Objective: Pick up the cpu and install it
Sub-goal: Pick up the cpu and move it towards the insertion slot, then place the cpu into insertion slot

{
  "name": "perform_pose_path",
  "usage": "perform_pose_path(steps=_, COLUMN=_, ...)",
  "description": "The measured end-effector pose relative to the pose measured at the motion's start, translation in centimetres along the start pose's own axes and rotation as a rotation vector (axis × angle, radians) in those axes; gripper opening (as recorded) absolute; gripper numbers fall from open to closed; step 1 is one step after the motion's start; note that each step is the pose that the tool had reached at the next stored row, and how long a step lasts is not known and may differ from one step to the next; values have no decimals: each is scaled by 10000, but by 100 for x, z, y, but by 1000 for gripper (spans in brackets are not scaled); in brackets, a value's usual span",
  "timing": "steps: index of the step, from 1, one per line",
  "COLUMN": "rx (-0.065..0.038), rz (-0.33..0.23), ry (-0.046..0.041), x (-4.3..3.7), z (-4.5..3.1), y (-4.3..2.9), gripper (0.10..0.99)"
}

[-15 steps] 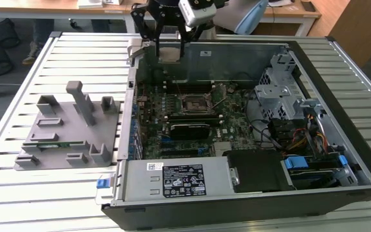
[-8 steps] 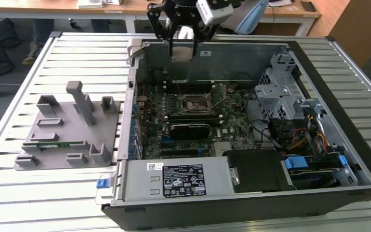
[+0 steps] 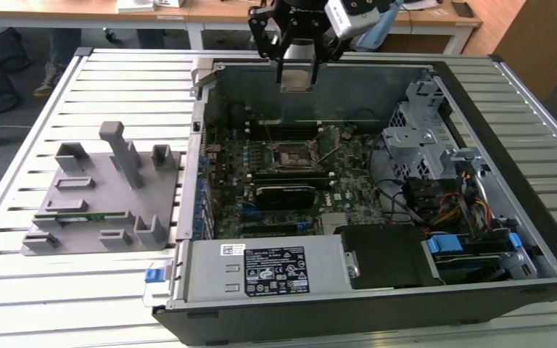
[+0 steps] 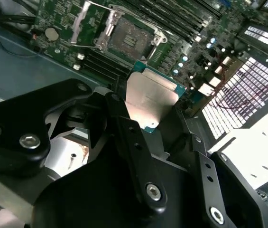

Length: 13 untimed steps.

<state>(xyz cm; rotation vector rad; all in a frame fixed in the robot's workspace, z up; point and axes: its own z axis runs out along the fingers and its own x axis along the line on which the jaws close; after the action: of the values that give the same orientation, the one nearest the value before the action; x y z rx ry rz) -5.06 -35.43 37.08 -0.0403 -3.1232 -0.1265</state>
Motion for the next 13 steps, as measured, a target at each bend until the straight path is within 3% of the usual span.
perform_pose_path(steps=4, rx=0, rz=-2, ry=-28, x=-108, z=6, y=5, gripper=525)
perform_pose_path(steps=13, rx=96, rz=284, ry=-55, x=-147, z=7, y=6, gripper=525)
